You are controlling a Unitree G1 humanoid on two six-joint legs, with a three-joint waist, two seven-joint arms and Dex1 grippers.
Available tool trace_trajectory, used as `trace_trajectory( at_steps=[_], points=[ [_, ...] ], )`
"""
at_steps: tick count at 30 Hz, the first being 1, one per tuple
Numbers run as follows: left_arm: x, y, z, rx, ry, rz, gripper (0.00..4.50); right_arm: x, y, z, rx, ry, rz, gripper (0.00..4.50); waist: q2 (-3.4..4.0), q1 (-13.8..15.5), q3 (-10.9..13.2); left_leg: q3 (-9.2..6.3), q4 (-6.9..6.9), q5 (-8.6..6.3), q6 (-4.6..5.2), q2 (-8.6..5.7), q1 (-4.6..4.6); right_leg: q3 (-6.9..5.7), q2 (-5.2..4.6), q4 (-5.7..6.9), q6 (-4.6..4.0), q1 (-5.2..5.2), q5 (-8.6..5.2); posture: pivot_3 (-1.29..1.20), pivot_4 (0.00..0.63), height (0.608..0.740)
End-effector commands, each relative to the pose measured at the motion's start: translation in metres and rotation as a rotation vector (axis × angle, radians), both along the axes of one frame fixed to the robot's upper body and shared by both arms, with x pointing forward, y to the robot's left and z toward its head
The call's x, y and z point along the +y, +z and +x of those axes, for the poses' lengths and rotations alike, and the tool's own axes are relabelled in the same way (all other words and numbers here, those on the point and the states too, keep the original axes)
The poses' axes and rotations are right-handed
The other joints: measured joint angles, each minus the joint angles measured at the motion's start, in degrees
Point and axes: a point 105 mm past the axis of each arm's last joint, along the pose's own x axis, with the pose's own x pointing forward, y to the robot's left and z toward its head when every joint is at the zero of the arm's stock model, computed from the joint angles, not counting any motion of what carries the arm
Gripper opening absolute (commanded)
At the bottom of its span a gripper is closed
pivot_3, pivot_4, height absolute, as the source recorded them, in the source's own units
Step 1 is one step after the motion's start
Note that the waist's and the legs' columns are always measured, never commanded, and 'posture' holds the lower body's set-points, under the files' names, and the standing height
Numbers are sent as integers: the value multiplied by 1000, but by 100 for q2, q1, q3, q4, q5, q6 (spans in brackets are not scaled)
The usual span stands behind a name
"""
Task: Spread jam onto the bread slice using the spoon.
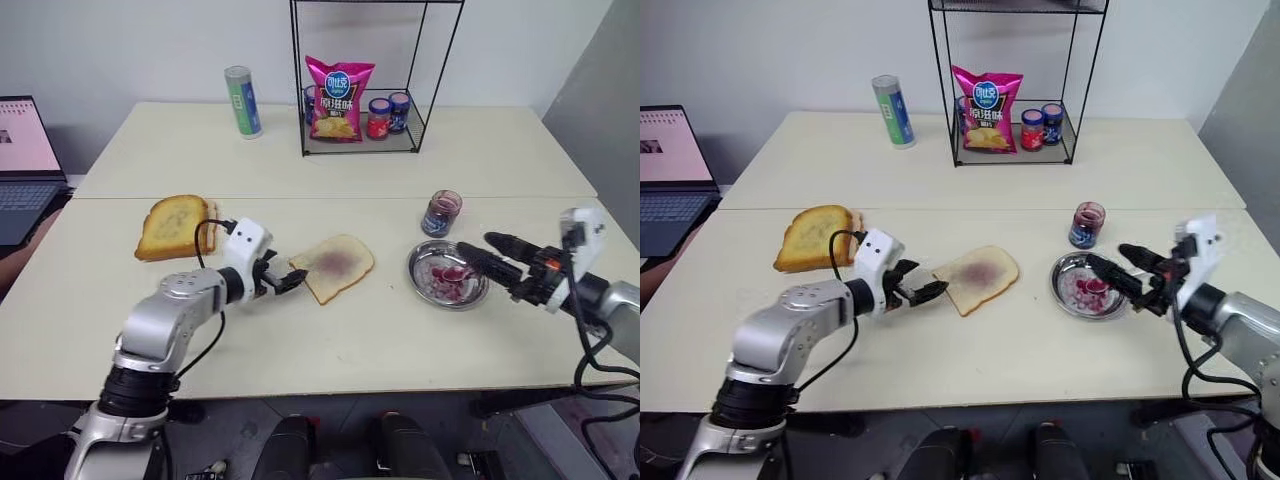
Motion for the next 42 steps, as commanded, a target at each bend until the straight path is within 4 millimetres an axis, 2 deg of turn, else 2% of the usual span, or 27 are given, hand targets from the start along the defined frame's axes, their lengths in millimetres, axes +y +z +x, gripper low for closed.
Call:
trace_trajectory(
  at_steps=[1, 4, 7, 10, 13, 18, 23, 28, 36, 42],
  points=[
    [-45, 48, -28, -189, -372, -35, 4447, -38, -16, -9, 43, -220, 168, 4131, 0, 26, 0, -1, 0, 0, 0, -1, -1, 2, -3, 0, -17, 1, 9, 0, 150, 740],
    [-70, 56, -36, -250, -516, -25, 4447, -43, -34, -11, 95, -280, 279, 4131, 6, 72, -3, 6, 6, 1, 2, -3, 1, 2, -4, -2, -17, 3, 9, 0, 150, 740],
    [-86, 57, -34, -316, -580, -1, 4447, -45, -47, -4, 123, -342, 374, 4131, 30, 53, -18, 23, 8, 7, 12, -3, 8, 6, -4, -2, -6, 5, 1, 0, 150, 740],
    [-101, 58, -38, -336, -639, -36, 4447, -41, -58, 6, 152, -359, 453, 4131, 38, -25, -22, 32, 5, 8, 13, -2, 13, 14, 3, 2, 6, 4, 8, 0, 150, 740],
    [-113, 58, -36, -362, -662, -50, 4447, -44, -66, 27, 163, -368, 494, 4131, 39, -46, -22, 28, 1, 8, 13, 2, 12, 15, 34, 2, 6, 2, 7, 0, 150, 740],
    [-116, 54, -39, -357, -677, -65, 4447, -45, -68, 50, 161, -345, 510, 4131, 42, -42, -23, 26, 3, 8, 14, 1, 9, 16, 40, 2, 9, 1, 9, 0, 150, 740],
    [-118, 50, -42, -357, -672, -67, 4447, -42, -79, 65, 187, -313, 496, 4131, 42, -41, -23, 25, 3, 8, 14, 0, 7, 15, 40, 1, -3, 2, 17, 0, 150, 740],
    [-120, 53, -43, -361, -670, -75, 4447, -41, -78, 75, 181, -286, 522, 4131, 42, -41, -23, 26, 8, 8, 15, 0, 10, 17, 41, 4, 12, 4, 14, 0, 150, 740],
    [-122, 58, -41, -368, -670, -80, 4500, -42, -77, 81, 170, -263, 539, 2522, 42, -40, -23, 24, 4, 8, 15, 0, 8, 15, 40, 2, -7, 3, 26, 0, 150, 740],
    [-123, 59, -41, -367, -677, -83, 4500, -46, -76, 78, 164, -267, 543, 1301, 42, -40, -23, 25, 6, 8, 15, 0, 9, 15, 40, 4, -7, 3, 26, 0, 150, 740]
  ],
)
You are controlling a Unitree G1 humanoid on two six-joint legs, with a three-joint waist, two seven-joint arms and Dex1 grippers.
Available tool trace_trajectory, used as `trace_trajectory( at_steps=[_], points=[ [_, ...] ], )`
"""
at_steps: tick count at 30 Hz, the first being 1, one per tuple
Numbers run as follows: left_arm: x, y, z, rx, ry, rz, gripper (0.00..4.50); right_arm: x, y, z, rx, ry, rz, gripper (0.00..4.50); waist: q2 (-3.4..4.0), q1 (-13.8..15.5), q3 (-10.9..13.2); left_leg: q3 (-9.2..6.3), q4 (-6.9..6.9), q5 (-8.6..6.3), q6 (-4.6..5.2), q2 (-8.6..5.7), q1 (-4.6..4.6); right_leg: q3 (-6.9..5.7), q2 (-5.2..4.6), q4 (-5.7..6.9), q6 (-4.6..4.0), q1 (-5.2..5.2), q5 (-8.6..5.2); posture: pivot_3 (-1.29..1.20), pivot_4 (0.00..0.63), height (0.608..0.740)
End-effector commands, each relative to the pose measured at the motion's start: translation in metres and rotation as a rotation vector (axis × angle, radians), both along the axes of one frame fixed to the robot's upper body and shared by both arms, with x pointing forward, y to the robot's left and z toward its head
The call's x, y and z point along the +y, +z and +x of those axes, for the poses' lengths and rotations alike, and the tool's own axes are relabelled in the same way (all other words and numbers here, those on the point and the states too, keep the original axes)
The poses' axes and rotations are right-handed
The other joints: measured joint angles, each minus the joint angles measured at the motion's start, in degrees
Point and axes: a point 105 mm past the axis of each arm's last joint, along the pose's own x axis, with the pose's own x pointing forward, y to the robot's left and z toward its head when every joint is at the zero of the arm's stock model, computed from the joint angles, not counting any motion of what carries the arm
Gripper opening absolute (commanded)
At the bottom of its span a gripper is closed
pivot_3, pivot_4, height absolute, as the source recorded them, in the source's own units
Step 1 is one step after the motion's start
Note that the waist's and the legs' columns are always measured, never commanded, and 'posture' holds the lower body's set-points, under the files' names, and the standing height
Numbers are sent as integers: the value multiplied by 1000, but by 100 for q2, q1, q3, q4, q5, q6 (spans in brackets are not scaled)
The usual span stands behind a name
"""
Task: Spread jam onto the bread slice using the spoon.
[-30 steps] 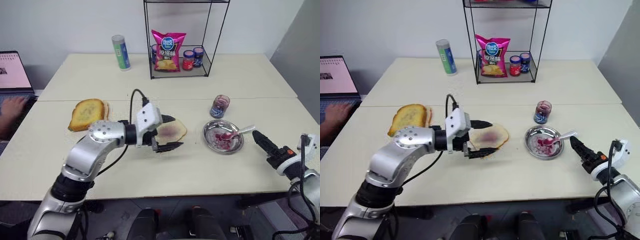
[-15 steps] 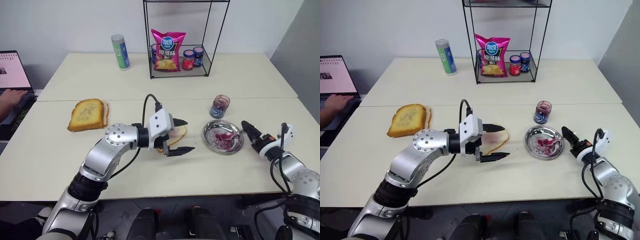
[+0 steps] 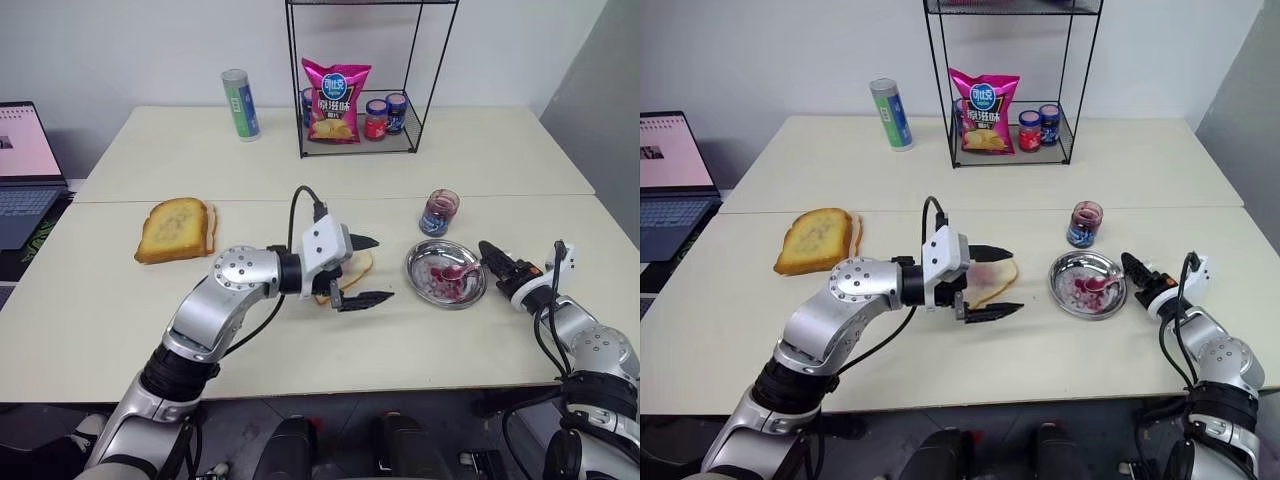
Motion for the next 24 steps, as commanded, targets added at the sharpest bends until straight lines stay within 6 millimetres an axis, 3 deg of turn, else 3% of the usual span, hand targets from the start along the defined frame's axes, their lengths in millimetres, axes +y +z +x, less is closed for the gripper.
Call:
trace_trajectory(
  at_steps=[1, 6, 10, 18, 21, 24],
  points=[
    [-4, 13, -4, -46, -28, -19, 4500, -8, 16, -1, -55, -11, -13, 1050, 0, 0, 0, 0, 0, 0, 0, 0, 0, 0, 0, 0, 0, 0, 0, 0, 150, 740],
    [-2, 10, -1, -38, -25, -11, 4500, -11, 16, -4, -58, -20, -3, 45, 0, 9, -1, -1, 6, 0, 0, -1, 1, 0, 0, -2, 9, 5, 0, 0, 150, 740],
    [-1, 10, 1, -33, -22, -17, 4500, -9, 23, -4, -78, -11, -1, 45, 2, 13, -1, -5, 8, 0, 0, -2, 7, -4, -1, -5, 13, 16, -2, 0, 150, 740],
    [7, 23, 17, -45, 57, -82, 4500, 12, 99, 11, -260, 20, -90, 45, 5, -6, 0, -1, 4, 0, 0, -1, 9, 0, 0, 0, 13, 9, -2, 0, 150, 740],
    [5, 30, 32, -34, 127, -157, 4500, 20, 145, 28, -372, -10, -178, 45, 12, -7, 4, 1, 4, 0, 0, -1, 7, 2, 0, 2, 10, 5, 0, 0, 150, 740],
    [2, 37, 41, -30, 167, -211, 4500, 20, 166, 42, -422, -65, -277, 45, 13, -2, 5, 2, 5, 0, 0, -3, 0, 1, -1, 2, 5, -1, 5, 0, 150, 740]
  ],
)
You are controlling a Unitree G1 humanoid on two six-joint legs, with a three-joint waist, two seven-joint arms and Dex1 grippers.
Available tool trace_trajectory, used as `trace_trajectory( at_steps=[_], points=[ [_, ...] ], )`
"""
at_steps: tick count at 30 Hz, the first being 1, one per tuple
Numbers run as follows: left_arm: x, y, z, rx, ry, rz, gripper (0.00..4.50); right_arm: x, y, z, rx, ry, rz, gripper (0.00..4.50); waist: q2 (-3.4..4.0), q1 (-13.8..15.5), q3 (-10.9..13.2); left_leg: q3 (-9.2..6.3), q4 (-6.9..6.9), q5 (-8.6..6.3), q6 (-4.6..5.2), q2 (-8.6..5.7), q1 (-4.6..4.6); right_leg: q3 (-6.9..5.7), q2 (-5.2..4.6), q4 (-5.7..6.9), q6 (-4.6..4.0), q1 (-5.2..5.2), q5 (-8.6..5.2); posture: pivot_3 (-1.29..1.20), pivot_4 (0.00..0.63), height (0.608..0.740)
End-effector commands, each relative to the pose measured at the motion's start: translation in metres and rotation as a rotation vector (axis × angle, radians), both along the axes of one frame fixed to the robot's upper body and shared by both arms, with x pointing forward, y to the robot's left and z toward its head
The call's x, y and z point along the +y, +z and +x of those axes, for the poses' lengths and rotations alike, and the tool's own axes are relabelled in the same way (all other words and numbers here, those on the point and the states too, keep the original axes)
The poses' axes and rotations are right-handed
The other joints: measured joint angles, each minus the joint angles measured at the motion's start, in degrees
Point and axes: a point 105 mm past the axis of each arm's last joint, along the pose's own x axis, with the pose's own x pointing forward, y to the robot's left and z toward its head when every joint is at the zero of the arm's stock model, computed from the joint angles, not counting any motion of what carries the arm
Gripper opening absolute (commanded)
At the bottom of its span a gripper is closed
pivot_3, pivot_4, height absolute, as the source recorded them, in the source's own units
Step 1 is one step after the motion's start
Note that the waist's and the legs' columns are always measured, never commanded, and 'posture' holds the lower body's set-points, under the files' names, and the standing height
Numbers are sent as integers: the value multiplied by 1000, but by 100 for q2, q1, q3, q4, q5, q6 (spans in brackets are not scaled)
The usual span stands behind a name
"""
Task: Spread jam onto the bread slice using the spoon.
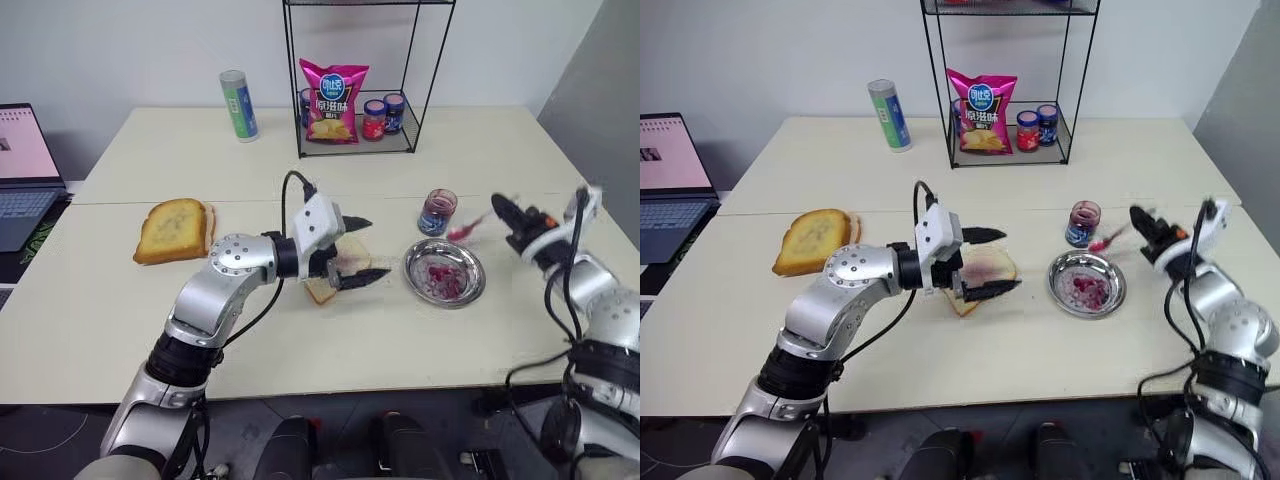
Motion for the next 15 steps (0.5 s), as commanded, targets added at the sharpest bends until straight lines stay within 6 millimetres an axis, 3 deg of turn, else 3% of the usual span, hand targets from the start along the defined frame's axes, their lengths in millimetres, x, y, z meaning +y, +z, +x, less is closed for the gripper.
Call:
trace_trajectory(
  at_steps=[1, 15],
  points=[
    [-3, 21, 10, -45, 46, -83, 4500, -5, 38, 13, -120, -98, -124, 45, 0, 2, 0, 0, 0, 0, 0, -1, -6, 0, 0, 0, 0, -5, 1, 0, 150, 740],
    [-11, 29, 13, -66, 59, -109, 4500, 10, 16, 42, -155, -97, -416, 45, 1, 6, 1, -2, -4, 0, 0, 0, -6, -4, -2, 0, -5, -5, 4, 0, 150, 740]
  ],
)
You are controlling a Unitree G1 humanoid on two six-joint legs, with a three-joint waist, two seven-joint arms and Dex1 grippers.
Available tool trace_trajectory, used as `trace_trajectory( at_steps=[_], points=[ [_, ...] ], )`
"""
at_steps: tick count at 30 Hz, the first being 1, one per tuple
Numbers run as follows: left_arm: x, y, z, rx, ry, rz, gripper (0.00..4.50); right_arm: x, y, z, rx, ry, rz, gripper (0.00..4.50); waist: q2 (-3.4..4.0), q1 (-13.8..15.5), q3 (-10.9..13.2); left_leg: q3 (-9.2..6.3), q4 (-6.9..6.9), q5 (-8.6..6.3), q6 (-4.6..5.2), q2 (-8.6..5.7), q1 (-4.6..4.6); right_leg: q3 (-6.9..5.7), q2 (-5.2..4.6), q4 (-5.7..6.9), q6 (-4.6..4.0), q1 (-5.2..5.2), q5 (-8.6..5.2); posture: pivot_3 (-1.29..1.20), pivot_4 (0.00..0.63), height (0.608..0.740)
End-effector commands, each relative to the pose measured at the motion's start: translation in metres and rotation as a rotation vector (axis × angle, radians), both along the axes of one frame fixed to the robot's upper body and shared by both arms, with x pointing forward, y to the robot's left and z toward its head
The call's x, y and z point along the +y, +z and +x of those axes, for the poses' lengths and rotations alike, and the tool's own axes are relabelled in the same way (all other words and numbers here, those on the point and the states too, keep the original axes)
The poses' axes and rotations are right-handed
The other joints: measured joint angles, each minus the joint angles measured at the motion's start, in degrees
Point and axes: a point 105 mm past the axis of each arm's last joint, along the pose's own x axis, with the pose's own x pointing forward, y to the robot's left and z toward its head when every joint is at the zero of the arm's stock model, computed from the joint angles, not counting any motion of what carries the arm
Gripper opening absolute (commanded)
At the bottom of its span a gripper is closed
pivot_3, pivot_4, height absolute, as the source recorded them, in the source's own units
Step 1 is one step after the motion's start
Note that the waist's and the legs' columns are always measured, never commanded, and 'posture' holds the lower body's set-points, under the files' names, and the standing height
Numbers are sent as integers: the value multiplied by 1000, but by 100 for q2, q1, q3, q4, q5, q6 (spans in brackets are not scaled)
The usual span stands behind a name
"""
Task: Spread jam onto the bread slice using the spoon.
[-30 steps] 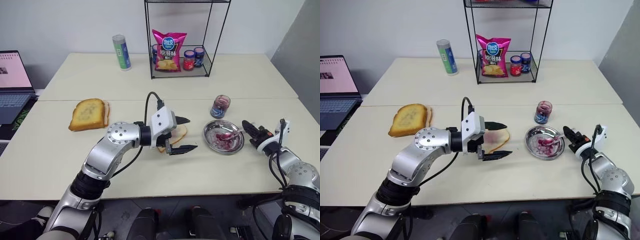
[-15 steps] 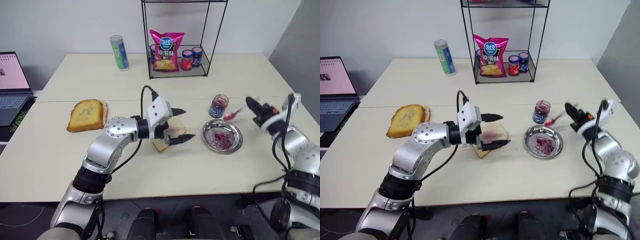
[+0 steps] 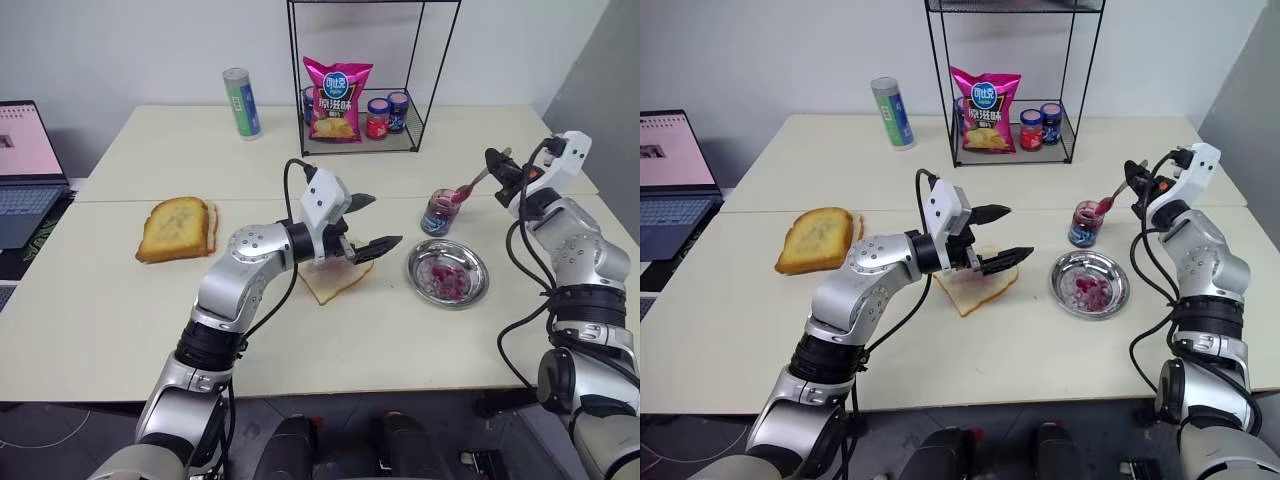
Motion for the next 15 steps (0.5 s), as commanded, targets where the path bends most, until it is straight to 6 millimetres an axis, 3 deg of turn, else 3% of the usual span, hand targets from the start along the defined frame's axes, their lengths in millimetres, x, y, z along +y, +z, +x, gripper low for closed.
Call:
trace_trajectory(
  at_steps=[1, 11, 15],
  points=[
    [0, 17, -2, -66, 4, -25, 4500, 4, 18, 1, -94, 8, -94, 45, 0, 0, 0, 0, 0, 0, 0, 0, 0, 0, 0, 0, 0, 0, 0, 0, 150, 740],
    [1, 17, -5, -69, 14, -23, 4500, 32, 2, 8, -126, 75, -312, 45, 0, -1, 0, -1, 1, 1, -1, -1, 0, 0, -1, 0, 0, 0, 0, 0, 150, 740],
    [2, 18, -5, -69, 20, -24, 4500, 34, -9, 10, -94, 77, -330, 45, 0, -1, 0, -1, 0, 0, -1, -1, 0, 1, -1, 0, -1, 0, 0, 0, 150, 740]
  ],
)
